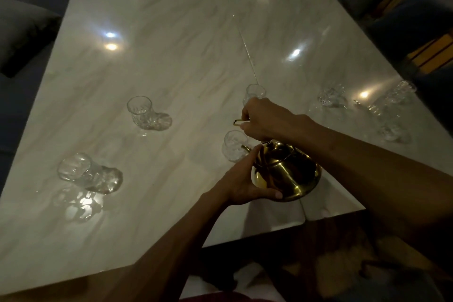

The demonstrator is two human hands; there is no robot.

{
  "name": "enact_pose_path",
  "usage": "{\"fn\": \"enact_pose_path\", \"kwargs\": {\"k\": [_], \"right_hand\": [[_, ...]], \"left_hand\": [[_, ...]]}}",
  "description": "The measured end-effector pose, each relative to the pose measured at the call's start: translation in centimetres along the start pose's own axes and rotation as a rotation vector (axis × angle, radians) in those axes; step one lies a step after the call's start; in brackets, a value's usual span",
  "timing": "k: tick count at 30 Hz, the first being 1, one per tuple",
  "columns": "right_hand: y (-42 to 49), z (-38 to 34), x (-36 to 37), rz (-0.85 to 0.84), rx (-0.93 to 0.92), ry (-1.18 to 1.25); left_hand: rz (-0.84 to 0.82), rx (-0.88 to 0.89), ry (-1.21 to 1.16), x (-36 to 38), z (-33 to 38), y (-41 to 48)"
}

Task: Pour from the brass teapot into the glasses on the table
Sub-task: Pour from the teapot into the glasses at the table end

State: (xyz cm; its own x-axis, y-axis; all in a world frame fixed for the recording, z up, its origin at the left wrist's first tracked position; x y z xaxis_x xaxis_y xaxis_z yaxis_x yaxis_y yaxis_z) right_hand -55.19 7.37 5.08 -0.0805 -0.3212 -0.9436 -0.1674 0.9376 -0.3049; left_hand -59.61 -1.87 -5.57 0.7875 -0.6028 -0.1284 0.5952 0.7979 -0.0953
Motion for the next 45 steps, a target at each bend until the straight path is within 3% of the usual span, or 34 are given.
{"fn": "enact_pose_path", "kwargs": {"k": [19,45], "right_hand": [[0.1,-0.3,-0.2,-0.003,-0.003,-0.069],[-3.1,1.6,-1.9,0.073,0.042,0.071]], "left_hand": [[-0.027,-0.022,0.015,0.0,0.2,-0.3],[0.015,-0.047,0.146,1.1,0.9,-0.1]]}}
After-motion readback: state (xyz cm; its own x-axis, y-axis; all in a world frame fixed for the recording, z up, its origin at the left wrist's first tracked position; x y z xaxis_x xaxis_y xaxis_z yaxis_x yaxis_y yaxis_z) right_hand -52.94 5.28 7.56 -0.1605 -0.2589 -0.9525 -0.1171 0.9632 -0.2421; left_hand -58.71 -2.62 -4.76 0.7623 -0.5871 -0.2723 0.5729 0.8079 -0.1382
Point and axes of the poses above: each hand's wrist, its own y-axis towards the middle knuckle, its own x-axis out of the palm, z = x × y, the point moved 7 cm from there along y, towards the middle knuckle, and after that the axes turned 6 degrees about -y, right-handed, at the moved point
